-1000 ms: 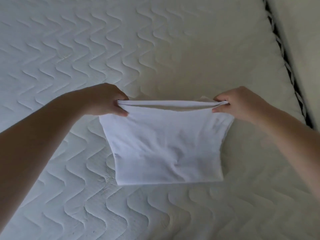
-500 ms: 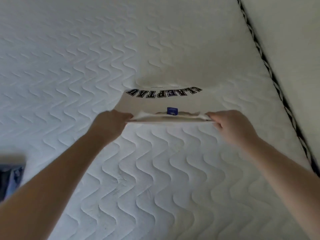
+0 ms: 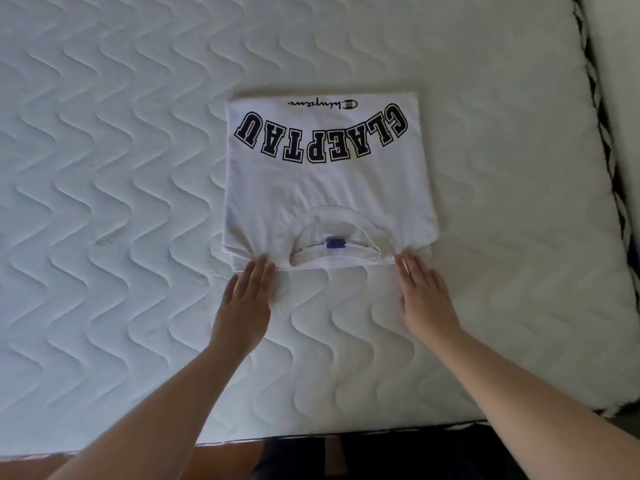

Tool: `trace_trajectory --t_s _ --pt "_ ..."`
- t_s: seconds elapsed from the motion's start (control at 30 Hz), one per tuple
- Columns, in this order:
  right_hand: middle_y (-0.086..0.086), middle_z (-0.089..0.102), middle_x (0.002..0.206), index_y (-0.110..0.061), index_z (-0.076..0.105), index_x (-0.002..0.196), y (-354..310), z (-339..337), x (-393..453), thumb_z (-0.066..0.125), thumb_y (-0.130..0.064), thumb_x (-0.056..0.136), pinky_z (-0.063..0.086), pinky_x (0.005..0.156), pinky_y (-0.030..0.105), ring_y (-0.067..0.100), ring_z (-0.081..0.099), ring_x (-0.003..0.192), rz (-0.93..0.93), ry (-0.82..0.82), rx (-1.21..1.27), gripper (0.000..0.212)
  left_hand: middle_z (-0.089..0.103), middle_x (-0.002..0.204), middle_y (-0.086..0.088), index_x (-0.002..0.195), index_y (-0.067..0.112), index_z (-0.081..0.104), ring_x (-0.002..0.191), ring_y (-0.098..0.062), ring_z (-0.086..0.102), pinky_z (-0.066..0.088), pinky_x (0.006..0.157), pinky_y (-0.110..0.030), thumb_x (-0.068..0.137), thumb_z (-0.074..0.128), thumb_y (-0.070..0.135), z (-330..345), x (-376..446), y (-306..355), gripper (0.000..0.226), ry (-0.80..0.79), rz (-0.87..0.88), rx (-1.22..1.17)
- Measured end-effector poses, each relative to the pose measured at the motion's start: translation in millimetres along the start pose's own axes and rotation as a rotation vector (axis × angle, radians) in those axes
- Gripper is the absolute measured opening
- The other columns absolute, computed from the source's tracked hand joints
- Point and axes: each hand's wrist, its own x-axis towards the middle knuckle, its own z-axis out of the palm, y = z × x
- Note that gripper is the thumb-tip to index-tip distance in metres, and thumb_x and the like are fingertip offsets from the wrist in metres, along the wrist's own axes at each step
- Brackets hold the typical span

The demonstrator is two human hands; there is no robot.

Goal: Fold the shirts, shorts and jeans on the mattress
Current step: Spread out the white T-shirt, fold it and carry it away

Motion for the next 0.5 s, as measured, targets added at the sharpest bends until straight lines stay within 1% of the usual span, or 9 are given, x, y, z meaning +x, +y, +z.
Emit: trace_trajectory --t_s 0.1,0.17,0.23,0.33,0.43,0.47,0.5 --pt "0.013 0.036 0.155 -0.006 0.039 0.148 -7.1 -8.3 5.5 0.062 -0.007 0.084 0.033 0.112 0.046 0.031 0.04 0.14 0.01 0.063 0.057 0.068 0.024 0.16 -0.011 0.152 0.006 0.03 0.147 -0.028 0.028 0.029 0.118 -0.047 0.091 0.062 0.015 -9.6 5.8 6.7 0.07 0.025 0.004 -0.012" --pt "0.014 0.033 0.156 -0.005 0.037 0.149 -16.9 -11.8 13.6 0.059 -0.008 0.085 0.031 0.113 0.046 0.031 0.038 0.141 0.001 0.09 0.099 0.068 0.02 0.162 -0.01 0.154 0.007 0.024 0.149 -0.026 0.023 0.025 0.12 -0.045 0.094 0.057 0.02 -12.7 14.3 14.2 0.07 0.043 -0.004 -0.033" --pt "0.014 0.027 0.159 -0.004 0.031 0.152 -28.6 -9.5 21.2 0.056 -0.012 0.088 0.027 0.116 0.043 0.029 0.032 0.145 -0.029 0.074 0.129 0.069 0.018 0.162 -0.009 0.155 0.007 0.02 0.149 -0.024 0.02 0.023 0.121 -0.043 0.096 0.053 0.024 -11.1 25.1 22.3 0.07 0.041 -0.011 -0.048" --pt "0.011 0.014 0.162 -0.005 0.023 0.154 -39.9 4.4 17.1 0.05 -0.023 0.097 0.016 0.12 0.038 0.028 0.018 0.15 -0.09 0.023 0.106 0.065 0.005 0.164 -0.009 0.156 0.006 0.011 0.152 -0.024 0.008 0.017 0.123 -0.042 0.1 0.045 0.034 6.1 27.9 31.6 0.071 -0.026 0.029 -0.006" --pt "0.008 0.003 0.164 -0.009 0.016 0.156 -44.1 13.6 1.6 0.041 -0.034 0.102 0.012 0.122 0.037 0.025 0.006 0.152 -0.083 -0.023 0.098 0.064 0.002 0.164 -0.009 0.155 0.005 0.009 0.152 -0.025 0.004 0.017 0.123 -0.043 0.1 0.039 0.039 18.5 18.8 37.4 0.071 -0.043 0.025 -0.015" --pt "0.008 0.004 0.164 -0.01 0.017 0.156 -45.5 13.5 -2.7 0.039 -0.036 0.102 0.013 0.121 0.037 0.024 0.008 0.152 -0.078 -0.03 0.114 0.064 0.002 0.164 -0.008 0.156 0.006 0.01 0.152 -0.024 0.005 0.017 0.122 -0.043 0.101 0.036 0.04 19.4 16.0 38.1 0.07 -0.037 0.019 -0.02" --pt "0.008 0.011 0.164 -0.011 0.023 0.155 -45.3 11.0 -4.7 0.04 -0.035 0.101 0.017 0.12 0.038 0.023 0.015 0.151 -0.07 -0.007 0.144 0.062 0.004 0.165 -0.007 0.156 0.007 0.011 0.152 -0.023 0.006 0.017 0.122 -0.044 0.102 0.032 0.041 19.1 15.0 38.6 0.067 -0.024 0.014 -0.031"
